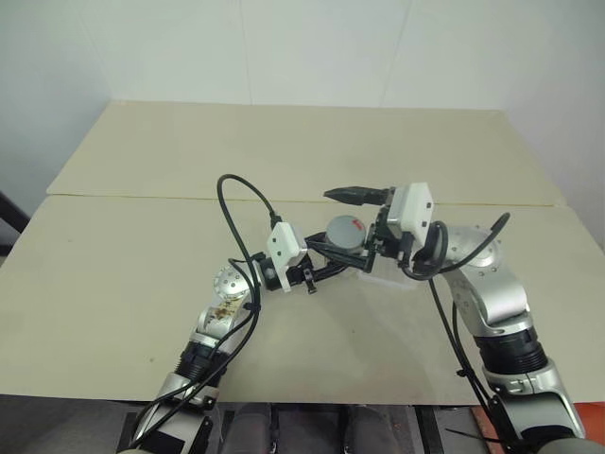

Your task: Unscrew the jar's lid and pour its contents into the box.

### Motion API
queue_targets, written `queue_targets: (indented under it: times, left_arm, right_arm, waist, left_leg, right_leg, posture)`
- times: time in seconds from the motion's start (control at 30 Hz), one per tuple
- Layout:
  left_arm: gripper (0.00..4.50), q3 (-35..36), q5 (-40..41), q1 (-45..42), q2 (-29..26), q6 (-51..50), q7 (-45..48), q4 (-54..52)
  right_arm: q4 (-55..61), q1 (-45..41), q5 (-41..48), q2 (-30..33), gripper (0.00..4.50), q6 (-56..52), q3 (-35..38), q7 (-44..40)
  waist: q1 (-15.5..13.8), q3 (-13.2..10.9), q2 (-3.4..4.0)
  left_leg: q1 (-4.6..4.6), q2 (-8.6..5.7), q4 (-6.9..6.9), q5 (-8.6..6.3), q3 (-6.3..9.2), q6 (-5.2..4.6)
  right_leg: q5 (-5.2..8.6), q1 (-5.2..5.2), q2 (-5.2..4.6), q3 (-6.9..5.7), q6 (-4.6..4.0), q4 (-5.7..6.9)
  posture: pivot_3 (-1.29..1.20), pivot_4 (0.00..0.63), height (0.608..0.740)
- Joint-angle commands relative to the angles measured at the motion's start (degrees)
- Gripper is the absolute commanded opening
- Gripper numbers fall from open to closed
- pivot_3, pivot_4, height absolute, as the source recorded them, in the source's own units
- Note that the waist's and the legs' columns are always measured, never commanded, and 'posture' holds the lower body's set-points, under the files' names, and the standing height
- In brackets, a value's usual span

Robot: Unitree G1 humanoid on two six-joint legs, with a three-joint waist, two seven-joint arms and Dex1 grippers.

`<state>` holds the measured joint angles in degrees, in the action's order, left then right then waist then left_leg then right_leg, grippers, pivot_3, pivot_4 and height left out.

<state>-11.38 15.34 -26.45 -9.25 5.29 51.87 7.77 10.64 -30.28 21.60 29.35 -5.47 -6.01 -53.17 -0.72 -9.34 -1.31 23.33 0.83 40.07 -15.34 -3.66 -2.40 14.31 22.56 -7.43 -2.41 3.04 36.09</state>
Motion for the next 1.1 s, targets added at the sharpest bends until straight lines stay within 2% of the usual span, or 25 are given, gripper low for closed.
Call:
queue_targets:
  times: [0.03,0.9,1.1]
  left_arm:
    - [1.91,0.46,0.0,-0.86,0.25,1.92,-0.15,-0.17]
    - [1.91,0.78,0.03,-1.08,-0.66,3.71,0.61,2.23]
    - [1.91,0.53,-0.1,-0.72,-0.64,3.89,0.73,2.17]
  right_arm:
    - [1.64,0.87,1.74,0.96,4.47,0.15,2.91,-0.58]
    - [6.91,11.61,5.69,6.78,4.47,-1.1,10.81,-1.92]
    - [11.45,12.08,7.25,6.33,4.47,-2.83,9.28,-1.69]
  waist:
    - [0.03,0.0,0.0]
    - [-0.03,0.0,0.0]
    - [0.04,0.0,0.0]
  left_leg:
    - [0.0,0.0,0.0,0.0,0.0,0.0]
    - [-0.04,0.01,0.0,-0.12,0.0,-0.2]
    - [-0.05,0.01,0.01,-0.14,0.0,-0.23]
  right_leg:
    - [0.0,-0.01,0.0,0.0,0.0,0.0]
    - [0.0,-0.04,0.0,0.0,0.0,-0.04]
    - [0.0,-0.05,0.0,0.01,0.0,-0.07]
  posture:
    - [0.0,0.15,0.74]
    - [0.0,0.15,0.74]
    - [0.0,0.15,0.74]
